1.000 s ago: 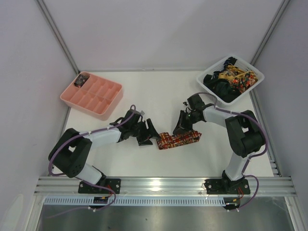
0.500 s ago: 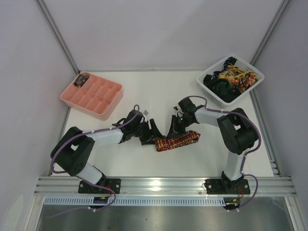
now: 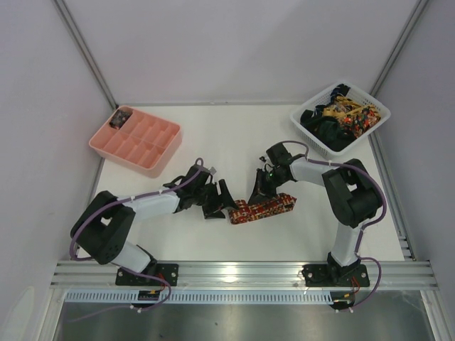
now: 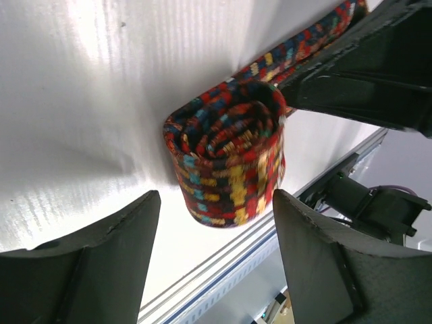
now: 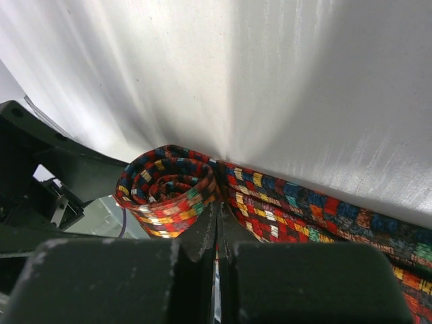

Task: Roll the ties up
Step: Roll the tie

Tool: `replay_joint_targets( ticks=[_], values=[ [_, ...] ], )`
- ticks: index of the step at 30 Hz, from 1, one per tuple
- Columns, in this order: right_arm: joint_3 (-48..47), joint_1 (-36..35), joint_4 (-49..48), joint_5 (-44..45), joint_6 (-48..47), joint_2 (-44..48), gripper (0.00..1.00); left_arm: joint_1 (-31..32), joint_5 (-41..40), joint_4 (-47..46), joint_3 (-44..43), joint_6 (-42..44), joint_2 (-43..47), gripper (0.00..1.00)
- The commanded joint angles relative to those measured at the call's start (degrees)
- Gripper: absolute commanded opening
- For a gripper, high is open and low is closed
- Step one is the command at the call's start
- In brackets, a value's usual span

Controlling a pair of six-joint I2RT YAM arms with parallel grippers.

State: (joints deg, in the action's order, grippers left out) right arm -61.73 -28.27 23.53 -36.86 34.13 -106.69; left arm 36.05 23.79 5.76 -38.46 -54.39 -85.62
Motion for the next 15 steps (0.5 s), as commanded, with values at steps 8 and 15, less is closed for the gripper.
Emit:
replay_joint_targets(
  ticks=[8, 15],
  values=[
    [-1.02, 0.06, 2.49, -0.32, -1.43, 3.42, 0.0, 0.68, 1.96, -9.89, 2.42, -4.58, 0.11, 0.76],
    [-0.76, 0.23, 2.66, -0.49, -1.0, 4.65, 0.0, 2.09, 1.79, -15.6, 2.78, -7.13, -4.02, 0.75]
  ],
)
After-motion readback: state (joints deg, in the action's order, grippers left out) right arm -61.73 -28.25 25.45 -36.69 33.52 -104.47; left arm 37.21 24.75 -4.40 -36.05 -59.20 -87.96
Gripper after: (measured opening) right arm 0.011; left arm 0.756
